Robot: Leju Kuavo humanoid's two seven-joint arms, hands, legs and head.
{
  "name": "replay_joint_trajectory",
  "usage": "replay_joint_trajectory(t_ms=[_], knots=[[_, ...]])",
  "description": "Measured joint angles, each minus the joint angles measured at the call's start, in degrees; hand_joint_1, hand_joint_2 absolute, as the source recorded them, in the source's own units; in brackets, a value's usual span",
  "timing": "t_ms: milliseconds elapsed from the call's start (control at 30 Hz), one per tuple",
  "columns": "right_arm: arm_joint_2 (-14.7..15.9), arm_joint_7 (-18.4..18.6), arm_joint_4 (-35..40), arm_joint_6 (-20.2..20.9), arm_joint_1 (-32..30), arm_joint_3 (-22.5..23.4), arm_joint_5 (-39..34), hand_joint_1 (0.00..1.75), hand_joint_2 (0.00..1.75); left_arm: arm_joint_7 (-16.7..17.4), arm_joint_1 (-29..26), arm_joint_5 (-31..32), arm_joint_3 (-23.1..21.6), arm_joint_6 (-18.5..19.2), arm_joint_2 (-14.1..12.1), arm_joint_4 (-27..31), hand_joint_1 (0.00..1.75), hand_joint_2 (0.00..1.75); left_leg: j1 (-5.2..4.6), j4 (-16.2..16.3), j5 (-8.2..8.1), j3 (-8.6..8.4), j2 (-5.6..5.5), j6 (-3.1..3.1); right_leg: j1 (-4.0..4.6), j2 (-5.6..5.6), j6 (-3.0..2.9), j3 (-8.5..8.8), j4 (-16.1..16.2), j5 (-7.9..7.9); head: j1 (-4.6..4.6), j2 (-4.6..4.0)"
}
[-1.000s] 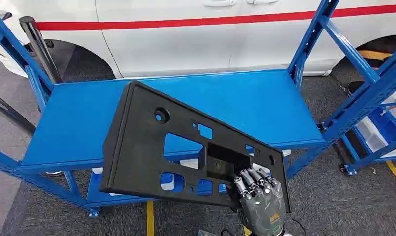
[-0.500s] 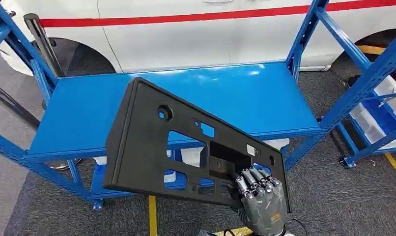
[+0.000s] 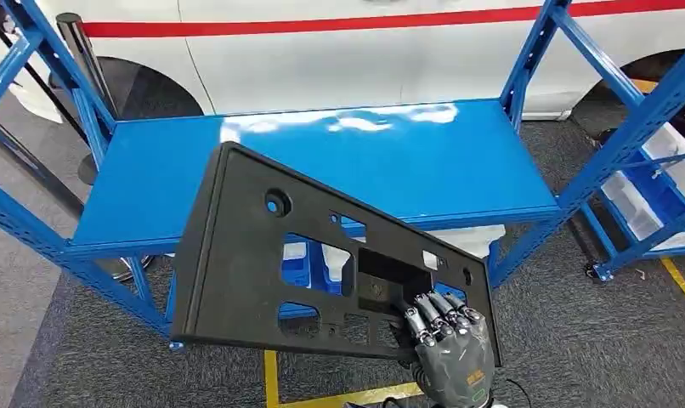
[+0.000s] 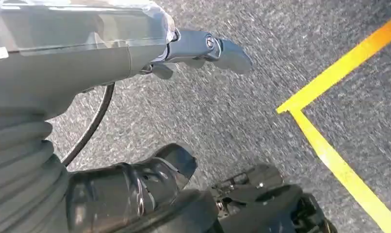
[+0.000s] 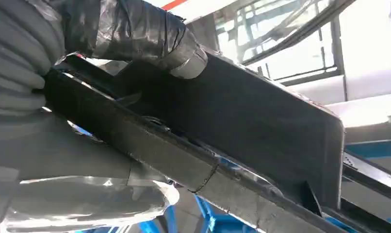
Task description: Take the parts from the cabinet and place them on the table.
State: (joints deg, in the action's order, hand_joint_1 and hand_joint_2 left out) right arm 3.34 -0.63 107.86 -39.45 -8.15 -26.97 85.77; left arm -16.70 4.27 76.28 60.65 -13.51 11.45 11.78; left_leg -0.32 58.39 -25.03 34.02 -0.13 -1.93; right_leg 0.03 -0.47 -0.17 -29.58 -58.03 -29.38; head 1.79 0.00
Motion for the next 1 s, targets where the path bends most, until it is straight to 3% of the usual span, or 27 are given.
replay_joint_trajectory(t_ms=[100, 133, 167, 267, 300, 333, 367, 433, 467, 500, 600, 633, 667, 733, 800, 833, 867, 933, 967, 1000], knots=[[0.0, 0.0, 0.0, 0.0, 0.0, 0.0, 0.0, 1.75, 1.75, 0.0, 0.0, 0.0, 0.0, 0.0, 0.0, 0.0, 0.0, 1.75, 0.1, -0.5, 0.86, 0.01, 0.11, 1.16, 0.15, 0.11, -0.91, -0.34, 0.6, 1.1, -0.04, 0.0], [-0.2, 0.0, 0.0, 0.0, 0.0, 0.0, 0.0, 1.75, 1.75, 0.0, 0.1, 0.0, 0.0, 0.0, 0.0, 0.0, 0.0, 1.75, 0.23, 0.3, 0.1, 0.52, 0.07, 1.33, -0.52, -0.3, -1.06, -0.34, 1.3, 1.94, -0.04, 0.0], [-0.2, 0.0, 0.0, 0.0, 0.0, 0.0, 0.0, 1.75, 1.75, 0.0, 0.0, 0.0, 0.0, 0.0, 0.0, 0.0, 0.0, 1.75, 0.17, 2.3, -2.39, 1.47, 0.03, 1.62, -0.56, -0.23, -1.71, -0.71, 1.7, 2.48, -0.11, 0.0], [-0.5, 0.0, 0.0, 0.0, -0.1, 0.1, 0.0, 1.75, 1.75, 0.0, 0.0, 0.0, 0.0, 0.0, -0.1, 0.0, 0.0, 1.75, 0.61, 14.7, -9.77, 5.89, 0.01, 2.47, -0.5, -0.41, -1.72, -2.42, 1.3, 3.43, -0.13, 0.0], [-0.5, 0.0, 0.0, 0.0, -0.1, 0.1, 0.0, 1.75, 1.75, 0.0, 0.0, 0.0, 0.0, 0.0, -0.1, 0.0, 0.0, 1.75, 0.7, 17.0, -10.53, 6.3, 0.02, 2.7, -0.51, -0.45, -1.63, -3.07, 1.0, 3.67, -0.13, 0.0], [-0.5, 0.0, 0.0, 0.0, -0.1, 0.1, 0.0, 1.75, 1.75, 0.0, 0.0, 0.0, 0.0, 0.0, -0.1, 0.0, 0.0, 1.75, 0.84, 16.3, -9.93, 5.32, 0.03, 2.81, -0.55, -0.45, -1.49, -3.61, 0.7, 3.85, -0.13, 0.0], [-0.5, 0.0, 0.0, 0.0, -0.1, 0.1, 0.0, 1.75, 1.75, 0.0, 0.0, 0.0, 0.0, 0.0, -0.2, 0.0, 0.0, 1.75, 1.0, 13.2, -8.43, 3.08, 0.05, 2.91, -0.6, -0.45, -1.37, -4.06, 0.4, 3.98, -0.15, 0.0], [-0.5, 0.0, 0.0, 0.0, -0.1, 0.1, 0.0, 1.75, 1.75, 0.0, 0.0, 0.0, 0.0, 0.0, -0.2, 0.0, 0.0, 1.75, 1.19, 2.1, -4.5, -4.13, 0.08, 2.98, -0.78, -0.43, -1.05, -4.9, -0.7, 4.14, -0.13, 0.0], [-0.6, -0.1, 0.0, 0.0, -0.1, 0.1, 0.0, 1.75, 1.75, 0.0, 0.2, 0.0, 0.0, 0.0, -0.2, 0.0, 0.0, 1.75, 1.09, -0.5, -5.51, -5.08, 0.04, 2.62, -0.6, -0.44, -0.64, -5.35, -1.1, 4.19, -0.15, 0.0], [-0.6, -0.1, 0.0, 0.0, -0.1, 0.1, -0.1, 1.75, 1.75, -0.2, 0.2, 0.0, 0.0, 0.0, -0.2, 0.0, 0.0, 1.75, 0.87, -0.5, -4.66, -4.7, -0.25, 1.9, -0.39, -0.41, -0.31, -5.51, -1.5, 4.26, 0.0, 0.0], [-0.6, -0.7, 0.0, 0.0, -0.2, 0.2, -0.4, 1.75, 1.75, -0.2, 0.0, 0.0, 0.0, 0.0, -0.2, 0.0, 0.0, 1.75, 0.6, -0.3, -4.02, -4.31, -0.23, 0.85, -0.5, -0.31, 0.94, -5.56, -1.0, 5.29, -0.06, 0.0], [-0.6, -1.0, 0.0, 0.0, -0.2, 0.3, -0.5, 1.75, 1.75, -0.2, 0.0, 0.0, 0.0, 0.0, -0.2, 0.0, 0.0, 1.75, 1.09, -0.9, -3.21, -4.13, -0.02, 0.24, -0.63, -0.18, 1.22, -5.84, -1.2, 5.12, -0.02, 0.0], [-0.7, -1.2, 0.1, 0.0, -0.3, 0.5, -0.7, 1.75, 1.75, -0.2, 0.1, 0.0, 0.0, 0.0, -0.2, 0.0, 0.0, 1.75, 1.09, -0.9, -2.74, -3.85, 0.06, -0.19, -0.74, -0.02, 1.5, -6.43, -2.6, 3.11, 0.04, 0.0], [-0.7, -1.8, 0.0, 0.0, -0.3, 0.8, -1.0, 1.75, 1.75, -0.1, 0.2, 0.1, 0.0, 0.0, -0.2, 0.0, 0.0, 1.75, 1.03, -0.9, -1.93, -2.76, 0.08, -0.65, -0.92, 0.09, 2.0, -9.31, -10.6, -2.83, 0.0, 0.0], [-0.8, -2.1, 0.0, 0.0, -0.6, 1.2, -1.5, 1.75, 1.75, -0.1, 0.0, 0.1, 0.0, 0.0, -0.2, 0.0, 0.0, 1.75, 0.9, -0.7, -1.31, -1.73, 0.12, -0.64, -0.92, 0.12, 2.23, -11.47, -17.7, -6.03, 0.0, 0.0], [-0.9, -2.3, 0.0, 0.0, -0.7, 1.4, -2.3, 1.75, 1.75, 0.0, 0.0, 0.0, 0.1, 0.0, -0.2, 0.0, 0.0, 1.75, 0.88, -0.6, -1.04, -1.25, 0.13, -0.56, -0.92, 0.12, 2.22, -10.99, -18.0, -5.73, 0.0, 0.0], [-1.2, -3.1, 0.1, 0.0, -1.1, 1.8, -3.7, 1.75, 1.75, 0.0, 0.0, 0.0, 0.1, 0.0, -0.2, 0.0, 0.0, 1.75, 0.87, -0.4, -0.8, -0.8, 0.11, -0.48, -0.89, 0.13, 2.05, -8.94, -15.3, -4.22, 0.0, 0.0], [-2.2, -5.4, 0.5, 0.0, -2.0, 3.1, -5.8, 1.75, 1.75, 0.0, 0.0, 0.0, 0.2, 0.0, -0.2, 0.0, 0.0, 1.75, 0.86, -0.2, -0.48, -0.32, -0.09, -0.2, -0.77, 0.19, 1.36, -2.39, -5.2, -0.48, 0.0, 0.0], [-2.8, -6.8, 1.0, 0.0, -2.3, 4.0, -6.5, 1.75, 1.75, 0.0, 0.0, -0.1, 0.2, 0.0, -0.2, 0.0, 0.0, 1.75, 0.92, -0.1, -0.29, -0.28, -0.11, 0.03, -0.61, 0.22, 0.81, 0.27, -0.6, -0.28, 0.0, 0.0], [-3.2, -7.7, 1.1, 0.0, -2.5, 4.7, -6.9, 1.75, 1.75, 0.0, 0.0, -0.1, 0.2, 0.1, -0.1, 0.0, 0.0, 1.75, 0.55, -0.1, -0.07, -0.15, -0.11, 0.42, -0.17, 0.16, 0.73, 0.26, -0.1, -0.24, -0.02, 0.0]])
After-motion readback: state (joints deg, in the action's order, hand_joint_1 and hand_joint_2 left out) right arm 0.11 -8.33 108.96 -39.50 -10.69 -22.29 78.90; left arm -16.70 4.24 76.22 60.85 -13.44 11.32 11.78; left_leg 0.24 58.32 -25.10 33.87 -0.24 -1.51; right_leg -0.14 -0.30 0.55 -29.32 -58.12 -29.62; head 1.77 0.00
